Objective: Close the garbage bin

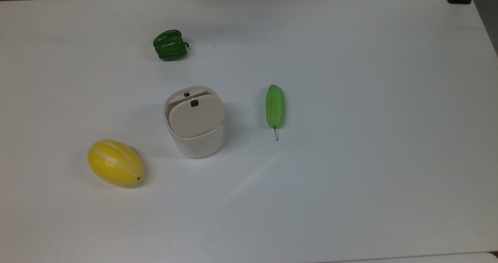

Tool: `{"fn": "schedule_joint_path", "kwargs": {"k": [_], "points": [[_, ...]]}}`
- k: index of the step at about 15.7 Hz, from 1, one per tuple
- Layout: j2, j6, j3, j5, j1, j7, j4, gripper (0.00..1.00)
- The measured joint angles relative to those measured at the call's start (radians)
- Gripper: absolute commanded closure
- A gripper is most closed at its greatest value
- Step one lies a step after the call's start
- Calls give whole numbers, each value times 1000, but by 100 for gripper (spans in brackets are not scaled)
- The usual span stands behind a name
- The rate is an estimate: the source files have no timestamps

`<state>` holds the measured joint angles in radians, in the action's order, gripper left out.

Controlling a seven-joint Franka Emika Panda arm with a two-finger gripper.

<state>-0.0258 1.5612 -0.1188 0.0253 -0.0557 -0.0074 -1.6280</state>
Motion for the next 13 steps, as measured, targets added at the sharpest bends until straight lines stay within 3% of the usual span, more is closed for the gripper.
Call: {"fn": "schedule_joint_path", "kwargs": {"k": [13], "points": [[-1, -66, 0, 0, -18, 0, 29, 0]]}}
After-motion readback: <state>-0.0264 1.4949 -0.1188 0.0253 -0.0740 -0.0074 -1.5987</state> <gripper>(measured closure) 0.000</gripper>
